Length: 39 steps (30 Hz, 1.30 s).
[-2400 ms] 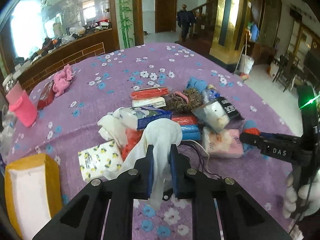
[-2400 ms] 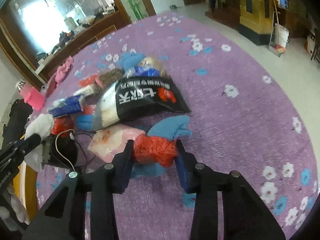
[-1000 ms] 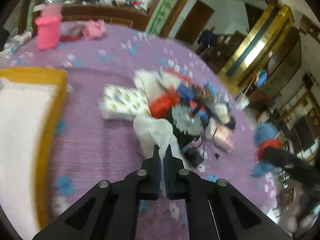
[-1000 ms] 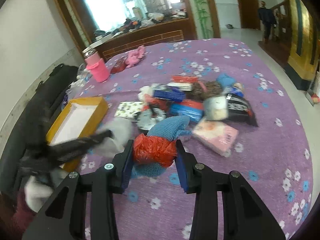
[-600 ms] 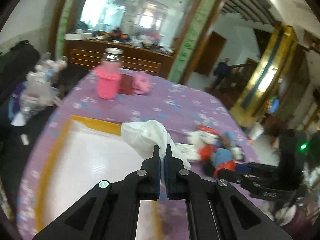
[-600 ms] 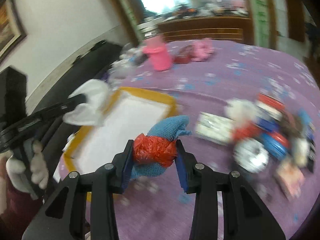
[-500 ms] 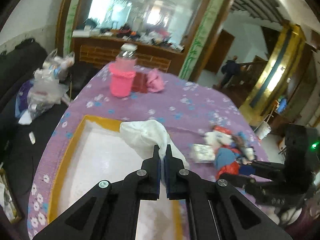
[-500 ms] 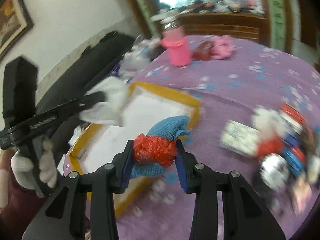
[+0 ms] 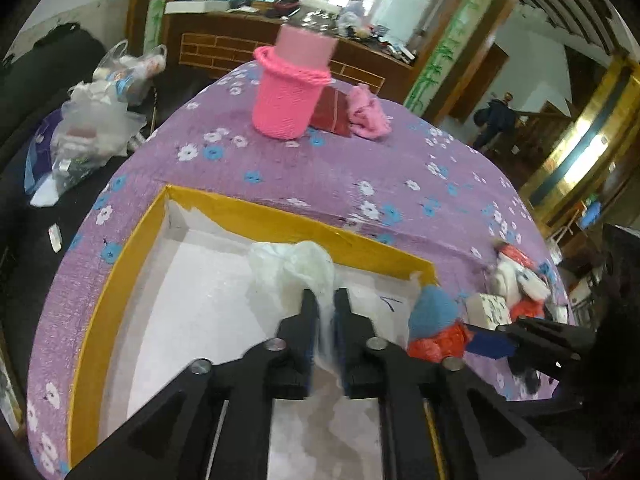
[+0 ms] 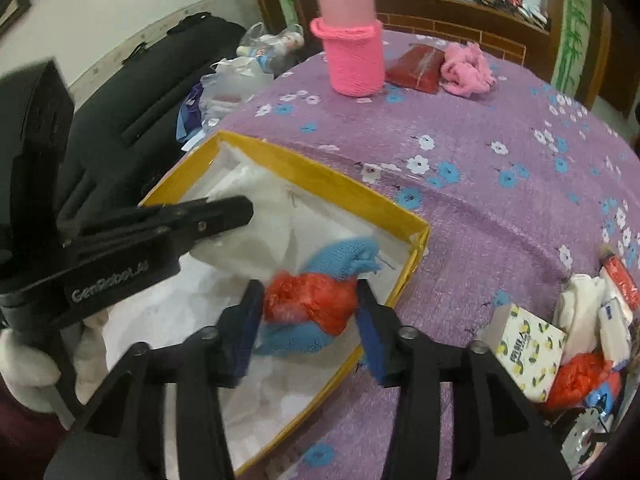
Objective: Organize soft objects
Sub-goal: 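Carry both held items over the yellow box and open both grippers to drop them, then reach the left gripper to the yellow-green tissue pack while the right reaches the pink pack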
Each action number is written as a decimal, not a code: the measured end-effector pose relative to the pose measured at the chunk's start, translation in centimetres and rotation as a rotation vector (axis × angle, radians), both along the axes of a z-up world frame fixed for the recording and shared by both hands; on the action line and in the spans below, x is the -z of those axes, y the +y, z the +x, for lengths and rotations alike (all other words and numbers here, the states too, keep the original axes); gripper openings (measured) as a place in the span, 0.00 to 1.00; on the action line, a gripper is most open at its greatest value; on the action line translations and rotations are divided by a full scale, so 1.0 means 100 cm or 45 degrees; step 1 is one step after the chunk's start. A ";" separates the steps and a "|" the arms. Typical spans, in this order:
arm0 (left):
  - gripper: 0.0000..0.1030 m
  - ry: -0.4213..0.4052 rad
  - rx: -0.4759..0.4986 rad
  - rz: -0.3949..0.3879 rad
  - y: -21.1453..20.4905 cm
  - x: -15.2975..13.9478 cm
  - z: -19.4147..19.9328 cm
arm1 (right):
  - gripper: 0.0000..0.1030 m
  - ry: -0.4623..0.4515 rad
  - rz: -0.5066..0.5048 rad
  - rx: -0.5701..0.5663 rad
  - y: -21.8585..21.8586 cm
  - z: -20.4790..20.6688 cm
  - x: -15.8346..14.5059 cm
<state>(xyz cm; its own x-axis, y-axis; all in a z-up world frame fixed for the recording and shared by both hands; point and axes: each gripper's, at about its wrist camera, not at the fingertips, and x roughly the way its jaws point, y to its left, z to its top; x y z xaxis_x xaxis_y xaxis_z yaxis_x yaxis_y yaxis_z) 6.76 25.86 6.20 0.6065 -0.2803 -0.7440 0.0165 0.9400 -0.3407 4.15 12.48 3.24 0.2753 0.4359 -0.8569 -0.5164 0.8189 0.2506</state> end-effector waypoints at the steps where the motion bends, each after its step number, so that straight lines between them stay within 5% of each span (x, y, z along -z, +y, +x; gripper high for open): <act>1: 0.41 0.006 -0.015 -0.011 0.002 0.003 0.005 | 0.60 -0.002 0.004 0.010 -0.001 0.001 -0.001; 3: 0.60 0.014 -0.031 -0.042 0.004 0.006 0.008 | 0.64 -0.030 0.009 0.029 -0.004 0.004 -0.006; 10: 0.67 -0.084 -0.090 -0.141 0.024 -0.013 -0.016 | 0.64 -0.117 0.088 0.118 -0.037 -0.007 -0.041; 16: 0.76 -0.200 -0.112 -0.184 0.022 -0.040 -0.060 | 0.64 -0.191 0.127 0.224 -0.112 -0.047 -0.067; 24: 0.78 -0.196 0.103 -0.187 -0.041 -0.042 -0.108 | 0.64 -0.225 0.073 0.554 -0.249 -0.085 -0.062; 32: 0.78 -0.045 0.217 -0.142 -0.113 -0.012 -0.085 | 0.63 -0.226 0.112 0.824 -0.345 -0.086 -0.031; 39: 0.78 0.014 0.275 -0.061 -0.157 -0.003 -0.025 | 0.63 -0.206 0.301 0.936 -0.388 -0.081 -0.007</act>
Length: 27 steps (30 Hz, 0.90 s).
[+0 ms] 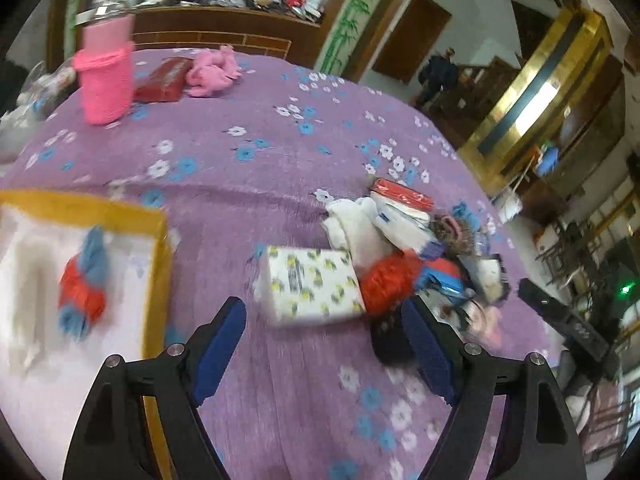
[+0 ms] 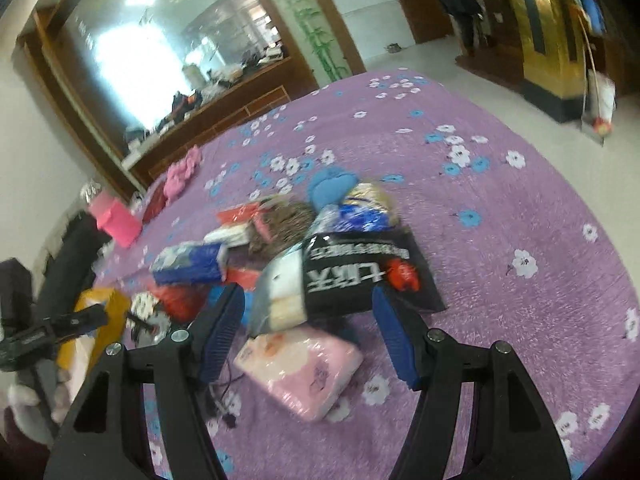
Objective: Organize soft objects
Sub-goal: 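Reach the left gripper to the yellow-green tissue pack while the right reaches the pink pack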
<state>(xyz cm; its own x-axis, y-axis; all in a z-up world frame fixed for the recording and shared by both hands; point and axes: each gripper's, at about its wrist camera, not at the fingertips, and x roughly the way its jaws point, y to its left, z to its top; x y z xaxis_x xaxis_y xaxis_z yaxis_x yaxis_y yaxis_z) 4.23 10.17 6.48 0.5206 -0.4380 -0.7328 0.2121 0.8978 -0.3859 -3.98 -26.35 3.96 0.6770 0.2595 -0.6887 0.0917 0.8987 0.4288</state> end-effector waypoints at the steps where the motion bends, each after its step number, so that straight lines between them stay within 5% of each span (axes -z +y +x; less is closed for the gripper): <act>1: 0.78 0.007 0.010 0.019 -0.009 0.001 0.011 | 0.63 -0.003 0.016 0.009 -0.003 0.001 0.003; 6: 0.77 0.065 0.030 0.028 -0.027 0.021 0.067 | 0.63 0.003 0.073 0.024 -0.018 0.001 0.008; 11: 0.76 0.144 -0.030 -0.186 -0.029 0.048 0.103 | 0.63 0.004 0.092 0.035 -0.022 -0.001 0.009; 15: 0.72 0.225 0.086 -0.202 -0.030 0.065 0.099 | 0.63 0.004 0.108 0.034 -0.025 -0.005 0.009; 20: 0.71 0.303 0.349 -0.043 -0.037 0.068 0.055 | 0.63 0.016 0.107 0.016 -0.021 -0.003 0.011; 23: 0.73 0.190 0.435 0.126 -0.044 0.053 0.022 | 0.63 0.022 0.098 0.010 -0.018 -0.003 0.012; 27: 0.82 -0.092 0.482 0.458 -0.069 0.038 -0.008 | 0.63 0.040 0.096 0.004 -0.017 -0.001 0.016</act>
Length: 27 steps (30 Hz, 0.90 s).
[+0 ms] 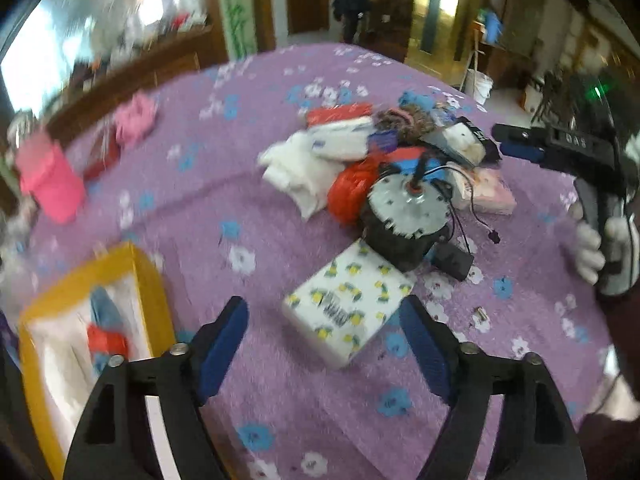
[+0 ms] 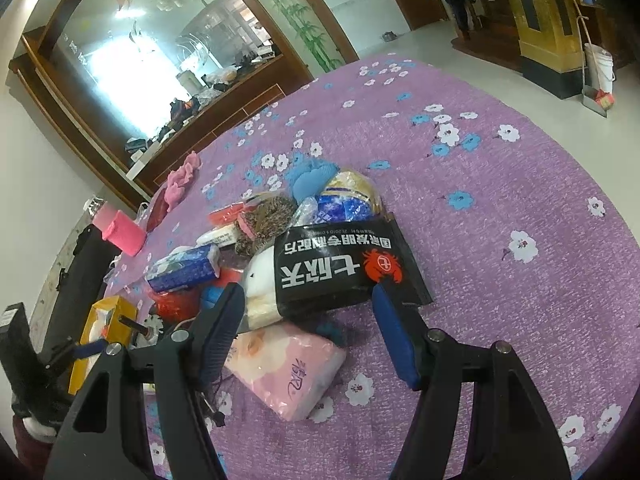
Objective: Organize soft objects
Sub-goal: 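Reach the left gripper to the yellow-green tissue pack while the right reaches the pink pack, then close the left gripper on the yellow-green pack while the right closes on the pink pack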
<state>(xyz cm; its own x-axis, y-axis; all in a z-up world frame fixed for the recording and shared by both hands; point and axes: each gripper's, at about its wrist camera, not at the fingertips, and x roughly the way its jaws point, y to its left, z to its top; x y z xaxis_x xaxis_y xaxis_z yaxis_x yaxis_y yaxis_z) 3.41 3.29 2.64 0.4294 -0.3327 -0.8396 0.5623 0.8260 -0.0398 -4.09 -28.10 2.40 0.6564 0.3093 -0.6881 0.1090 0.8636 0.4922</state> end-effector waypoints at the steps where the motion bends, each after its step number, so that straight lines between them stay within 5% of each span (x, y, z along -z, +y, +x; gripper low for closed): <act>1: 0.82 -0.042 0.017 0.023 -0.008 0.000 -0.003 | 0.63 0.007 0.005 -0.001 -0.001 0.000 0.001; 5: 0.82 -0.159 0.120 0.158 -0.037 0.014 -0.015 | 0.63 0.029 0.025 0.004 -0.003 0.003 0.005; 11: 0.71 -0.109 0.175 0.276 -0.070 0.044 -0.007 | 0.63 0.068 0.147 -0.050 -0.006 0.007 0.015; 19: 0.67 -0.037 -0.013 0.110 -0.048 0.035 -0.023 | 0.69 0.142 0.326 -0.292 0.018 0.012 0.030; 27: 0.70 -0.002 -0.145 0.094 -0.029 0.043 -0.043 | 0.69 0.173 -0.076 -0.297 0.053 0.002 0.017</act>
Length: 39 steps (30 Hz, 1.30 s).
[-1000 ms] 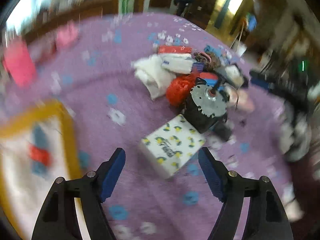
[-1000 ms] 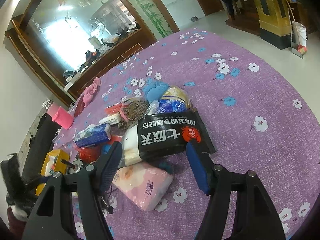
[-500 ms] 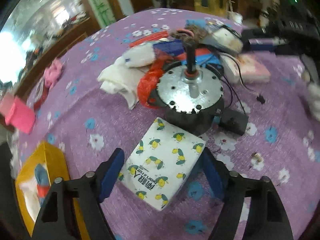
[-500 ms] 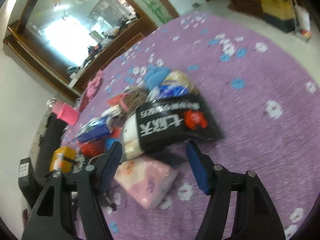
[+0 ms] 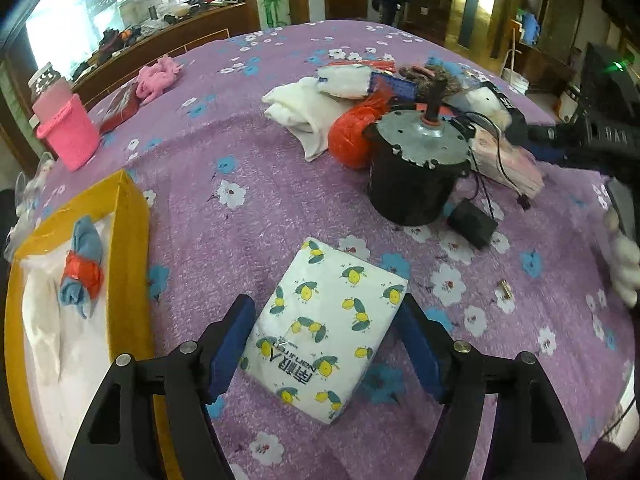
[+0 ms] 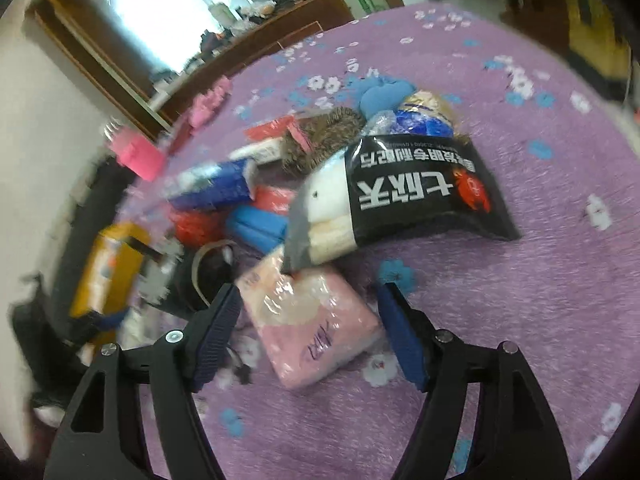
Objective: Organize soft objects
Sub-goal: 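Close the left gripper on the yellow-green pack while the right closes on the pink pack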
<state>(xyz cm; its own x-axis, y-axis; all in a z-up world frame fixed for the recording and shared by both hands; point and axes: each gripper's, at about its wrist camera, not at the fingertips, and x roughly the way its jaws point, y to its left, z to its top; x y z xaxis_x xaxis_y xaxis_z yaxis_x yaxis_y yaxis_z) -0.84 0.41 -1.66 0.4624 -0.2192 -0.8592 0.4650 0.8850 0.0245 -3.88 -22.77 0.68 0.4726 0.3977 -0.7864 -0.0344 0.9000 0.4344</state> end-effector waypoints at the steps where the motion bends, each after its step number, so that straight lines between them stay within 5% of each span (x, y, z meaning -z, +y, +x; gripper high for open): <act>1: 0.70 0.000 -0.010 -0.004 -0.001 0.001 0.003 | 0.69 0.009 -0.047 -0.009 0.004 -0.001 0.000; 12: 0.61 -0.004 -0.083 -0.115 0.014 -0.004 -0.001 | 0.66 0.020 -0.425 -0.222 0.045 0.013 0.001; 19: 0.61 -0.045 -0.111 -0.187 0.023 -0.016 -0.023 | 0.59 0.005 -0.375 -0.140 0.029 -0.008 -0.012; 27: 0.61 -0.140 -0.152 -0.315 0.051 -0.048 -0.067 | 0.59 -0.085 -0.355 -0.080 0.014 -0.058 -0.063; 33: 0.61 -0.168 -0.258 -0.450 0.098 -0.064 -0.107 | 0.59 -0.157 -0.295 -0.186 0.047 -0.080 -0.096; 39: 0.61 -0.178 -0.422 -0.390 0.161 -0.072 -0.130 | 0.59 -0.172 -0.178 -0.373 0.120 -0.071 -0.108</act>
